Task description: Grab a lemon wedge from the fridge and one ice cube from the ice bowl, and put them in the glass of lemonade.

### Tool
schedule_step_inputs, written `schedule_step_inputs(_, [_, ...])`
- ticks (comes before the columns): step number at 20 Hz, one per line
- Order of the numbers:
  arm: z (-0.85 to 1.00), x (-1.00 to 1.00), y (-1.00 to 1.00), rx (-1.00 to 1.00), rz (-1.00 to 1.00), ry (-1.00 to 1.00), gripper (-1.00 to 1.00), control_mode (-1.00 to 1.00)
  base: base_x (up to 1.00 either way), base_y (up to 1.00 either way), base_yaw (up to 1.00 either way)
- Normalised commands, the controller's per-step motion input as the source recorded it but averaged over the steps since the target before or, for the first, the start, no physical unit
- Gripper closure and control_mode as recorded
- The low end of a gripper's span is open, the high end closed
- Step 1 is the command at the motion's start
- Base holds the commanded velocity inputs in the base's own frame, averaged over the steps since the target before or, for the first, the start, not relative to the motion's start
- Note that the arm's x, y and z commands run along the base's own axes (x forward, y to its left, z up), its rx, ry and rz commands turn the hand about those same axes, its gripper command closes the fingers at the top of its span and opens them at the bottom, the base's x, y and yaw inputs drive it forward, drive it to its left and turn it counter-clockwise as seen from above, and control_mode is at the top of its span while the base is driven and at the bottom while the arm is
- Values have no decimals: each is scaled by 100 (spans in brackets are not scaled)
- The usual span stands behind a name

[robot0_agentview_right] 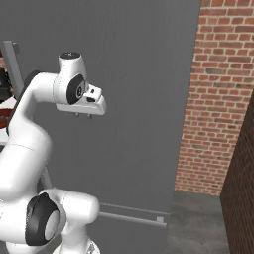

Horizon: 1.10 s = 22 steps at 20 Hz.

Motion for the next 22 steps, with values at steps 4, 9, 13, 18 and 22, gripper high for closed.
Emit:
schedule_step_inputs(4, [0, -26, -2, 0, 0, 0, -100, -100, 0, 0, 0])
schedule_step_inputs(9, [-3, -48, -11, 0, -1, 0, -100, -100, 0, 0, 0])
schedule_step_inputs(13, [-6, -44, -6, 0, -1, 0, -100, -100, 0, 0, 0])
schedule_step_inputs(18, [-5, -41, -2, 0, 0, 0, -100, -100, 0, 0, 0])
schedule_step_inputs(22, [-8, -21, 0, 0, 0, 0, -100, 100, -23, 0, 0])
